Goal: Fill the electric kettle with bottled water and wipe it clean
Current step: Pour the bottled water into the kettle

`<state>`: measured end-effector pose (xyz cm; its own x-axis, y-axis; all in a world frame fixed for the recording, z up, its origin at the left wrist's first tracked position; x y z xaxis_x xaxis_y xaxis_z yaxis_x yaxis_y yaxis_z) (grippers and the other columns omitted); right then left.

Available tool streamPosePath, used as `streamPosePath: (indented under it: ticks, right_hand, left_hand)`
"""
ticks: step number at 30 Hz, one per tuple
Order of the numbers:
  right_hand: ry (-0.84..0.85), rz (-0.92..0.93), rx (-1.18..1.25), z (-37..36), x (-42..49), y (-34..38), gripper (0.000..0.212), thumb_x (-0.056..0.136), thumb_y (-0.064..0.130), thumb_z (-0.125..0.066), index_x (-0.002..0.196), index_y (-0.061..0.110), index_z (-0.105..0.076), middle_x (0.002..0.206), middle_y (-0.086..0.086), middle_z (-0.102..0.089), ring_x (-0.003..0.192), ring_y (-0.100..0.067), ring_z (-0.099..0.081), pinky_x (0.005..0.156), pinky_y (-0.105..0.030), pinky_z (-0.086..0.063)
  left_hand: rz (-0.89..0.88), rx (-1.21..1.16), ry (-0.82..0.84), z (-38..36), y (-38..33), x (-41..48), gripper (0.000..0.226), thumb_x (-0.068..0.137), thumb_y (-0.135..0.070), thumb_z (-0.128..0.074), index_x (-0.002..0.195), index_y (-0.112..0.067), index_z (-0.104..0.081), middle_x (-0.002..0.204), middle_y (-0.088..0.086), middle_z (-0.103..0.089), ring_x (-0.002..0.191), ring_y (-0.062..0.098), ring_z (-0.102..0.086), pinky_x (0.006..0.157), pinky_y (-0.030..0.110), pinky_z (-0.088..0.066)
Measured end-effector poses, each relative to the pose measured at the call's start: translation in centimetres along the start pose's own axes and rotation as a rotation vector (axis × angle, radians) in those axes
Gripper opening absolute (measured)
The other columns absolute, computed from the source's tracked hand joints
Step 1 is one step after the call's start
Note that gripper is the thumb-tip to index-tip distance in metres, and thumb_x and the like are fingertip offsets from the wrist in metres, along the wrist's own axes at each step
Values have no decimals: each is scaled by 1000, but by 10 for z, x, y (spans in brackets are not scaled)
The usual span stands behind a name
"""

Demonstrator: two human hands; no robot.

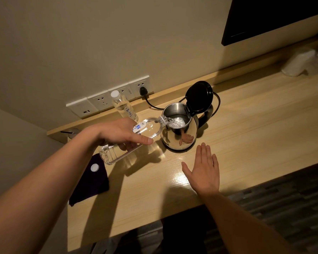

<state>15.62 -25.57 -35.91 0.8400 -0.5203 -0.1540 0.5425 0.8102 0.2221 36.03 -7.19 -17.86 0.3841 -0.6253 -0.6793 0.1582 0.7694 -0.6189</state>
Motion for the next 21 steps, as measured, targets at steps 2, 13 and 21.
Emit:
streamPosePath:
  ticks: [2, 13, 21]
  right_hand:
    - [1, 1, -3, 0, 0, 0, 92, 98, 71, -28, 165, 10, -11, 174, -8, -8, 162, -21, -1, 130, -44, -10]
    - [4, 1, -5, 1, 0, 0, 93, 98, 71, -28, 165, 10, -10, 175, -8, -7, 162, -21, 0, 131, -44, -8]
    - [5, 2, -11, 1, 0, 1, 92, 98, 71, -28, 165, 9, -12, 174, -9, -8, 162, -22, -1, 130, -45, -11]
  left_hand:
    - [-2, 0, 0, 1, 0, 1, 73, 67, -64, -84, 104, -3, -70, 83, 7, -72, 73, 22, -70, 68, 36, -59]
    - [4, 9, 26, 1, -2, 3, 73, 68, -64, -84, 103, -2, -70, 81, 7, -70, 72, 23, -68, 67, 35, -58]
    - [6, 50, 29, 6, -6, 0, 93, 55, -77, -85, 106, 0, -70, 88, 24, -71, 74, 27, -71, 72, 40, -62]
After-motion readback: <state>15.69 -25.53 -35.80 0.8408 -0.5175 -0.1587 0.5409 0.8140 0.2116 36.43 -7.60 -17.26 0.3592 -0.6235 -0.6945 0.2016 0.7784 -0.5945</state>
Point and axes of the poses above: each hand's wrist, its own x-axis towards the middle knuckle, its own z-axis out of the back of the hand, y = z × x, the point moved 7 cm from there along x, towards the middle knuckle
